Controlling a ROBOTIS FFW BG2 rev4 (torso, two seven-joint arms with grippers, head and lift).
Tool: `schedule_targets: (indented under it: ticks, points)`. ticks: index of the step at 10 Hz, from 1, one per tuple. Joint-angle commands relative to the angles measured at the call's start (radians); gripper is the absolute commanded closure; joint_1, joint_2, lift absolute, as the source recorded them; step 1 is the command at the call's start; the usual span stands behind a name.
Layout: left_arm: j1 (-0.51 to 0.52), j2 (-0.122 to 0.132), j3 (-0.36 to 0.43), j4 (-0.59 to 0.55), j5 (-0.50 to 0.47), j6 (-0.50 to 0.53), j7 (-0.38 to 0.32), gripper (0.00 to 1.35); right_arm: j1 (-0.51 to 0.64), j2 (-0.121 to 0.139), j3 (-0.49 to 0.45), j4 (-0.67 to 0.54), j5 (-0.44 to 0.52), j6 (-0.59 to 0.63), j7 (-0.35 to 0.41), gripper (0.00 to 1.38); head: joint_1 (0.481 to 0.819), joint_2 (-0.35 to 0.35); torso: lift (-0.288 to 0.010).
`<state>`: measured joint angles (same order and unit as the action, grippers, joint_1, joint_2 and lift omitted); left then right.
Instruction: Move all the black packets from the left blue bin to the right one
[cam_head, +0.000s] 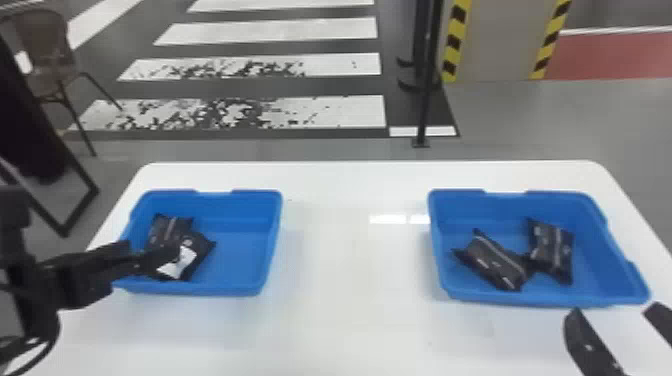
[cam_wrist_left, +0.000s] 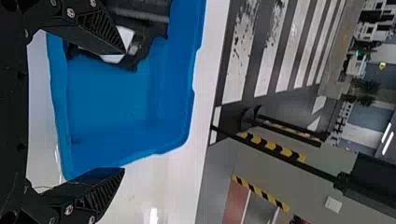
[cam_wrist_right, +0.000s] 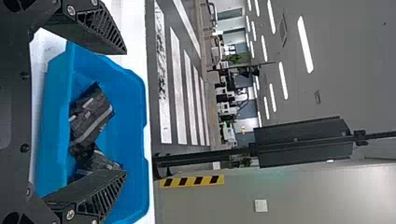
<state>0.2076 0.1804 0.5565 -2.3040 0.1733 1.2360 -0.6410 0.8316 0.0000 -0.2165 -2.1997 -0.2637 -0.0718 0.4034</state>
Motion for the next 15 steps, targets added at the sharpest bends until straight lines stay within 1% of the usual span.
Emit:
schedule_targets:
  ticks: [1,2,3,4,5,7,8,9,10,11,12,14,15]
  points:
    - [-0.055,0.025,0.010,0.042,-0.078,0.057,0.003,0.16,0.008,0.001,0.019,0.009,-0.011,0.020,0.000,0.12,0.695,0.176,-0.138]
    - [-0.109,0.042,-0.002,0.106,-0.117,0.092,0.003,0.16,0.003,0.001,0.019,0.017,-0.017,0.028,0.000,0.12,0.695,0.204,-0.138]
    - [-0.159,0.054,-0.020,0.168,-0.153,0.111,0.003,0.16,0.000,0.001,0.019,0.024,-0.019,0.032,0.000,0.12,0.695,0.241,-0.138]
    - [-0.208,0.063,-0.042,0.236,-0.187,0.119,0.003,0.16,0.000,0.001,0.021,0.029,-0.023,0.040,0.002,0.12,0.695,0.259,-0.138]
    - [-0.259,0.071,-0.064,0.317,-0.213,0.119,0.003,0.16,-0.009,0.001,0.021,0.039,-0.023,0.057,0.011,0.12,0.695,0.270,-0.138]
    - [-0.340,0.099,-0.144,0.462,-0.251,0.126,0.003,0.16,-0.039,0.001,0.025,0.068,-0.021,0.069,0.043,0.12,0.695,0.278,-0.138]
    - [-0.382,0.103,-0.168,0.528,-0.271,0.131,0.003,0.16,-0.044,0.001,0.029,0.078,-0.023,0.074,0.043,0.12,0.695,0.273,-0.138]
    - [-0.411,0.108,-0.196,0.570,-0.287,0.131,0.003,0.16,-0.049,0.001,0.031,0.085,-0.023,0.079,0.045,0.12,0.695,0.268,-0.138]
    - [-0.441,0.108,-0.218,0.609,-0.317,0.133,0.003,0.16,-0.054,0.001,0.033,0.090,-0.025,0.082,0.048,0.12,0.695,0.266,-0.138]
    - [-0.465,0.105,-0.223,0.656,-0.343,0.136,0.003,0.18,-0.059,0.001,0.037,0.100,-0.033,0.086,0.049,0.12,0.695,0.261,-0.138]
    - [-0.485,0.105,-0.237,0.708,-0.355,0.136,0.003,0.18,-0.063,0.001,0.039,0.105,-0.039,0.089,0.049,0.12,0.695,0.264,-0.138]
    - [-0.505,0.099,-0.259,0.754,-0.361,0.133,0.004,0.22,-0.068,0.001,0.045,0.115,-0.047,0.094,0.051,0.12,0.695,0.267,-0.138]
    - [-0.514,0.093,-0.263,0.766,-0.361,0.133,0.006,0.26,-0.071,0.001,0.045,0.122,-0.057,0.096,0.051,0.12,0.695,0.263,-0.138]
